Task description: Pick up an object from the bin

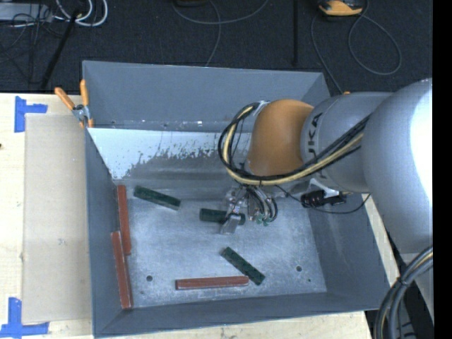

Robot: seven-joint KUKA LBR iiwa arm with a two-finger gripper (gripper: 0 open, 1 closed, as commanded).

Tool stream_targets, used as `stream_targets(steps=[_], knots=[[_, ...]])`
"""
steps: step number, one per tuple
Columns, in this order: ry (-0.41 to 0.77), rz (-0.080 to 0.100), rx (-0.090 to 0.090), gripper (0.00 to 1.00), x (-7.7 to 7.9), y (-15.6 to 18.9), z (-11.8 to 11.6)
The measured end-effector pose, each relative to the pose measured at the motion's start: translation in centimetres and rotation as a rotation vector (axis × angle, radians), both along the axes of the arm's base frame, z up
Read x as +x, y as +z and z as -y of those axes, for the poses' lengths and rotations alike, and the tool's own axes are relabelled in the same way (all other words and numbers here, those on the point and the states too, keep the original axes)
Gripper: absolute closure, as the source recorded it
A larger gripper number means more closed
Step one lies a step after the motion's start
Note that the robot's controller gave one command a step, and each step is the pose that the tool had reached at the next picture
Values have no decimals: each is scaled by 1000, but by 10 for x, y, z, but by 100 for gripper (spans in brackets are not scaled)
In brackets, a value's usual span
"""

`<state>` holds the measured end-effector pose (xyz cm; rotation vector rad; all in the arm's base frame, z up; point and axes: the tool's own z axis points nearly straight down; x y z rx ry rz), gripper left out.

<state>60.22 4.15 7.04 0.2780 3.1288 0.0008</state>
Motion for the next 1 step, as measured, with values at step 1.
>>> stream_targets(steps=[1], knots=[[94, 9, -2, 100, 9, 150, 28]])
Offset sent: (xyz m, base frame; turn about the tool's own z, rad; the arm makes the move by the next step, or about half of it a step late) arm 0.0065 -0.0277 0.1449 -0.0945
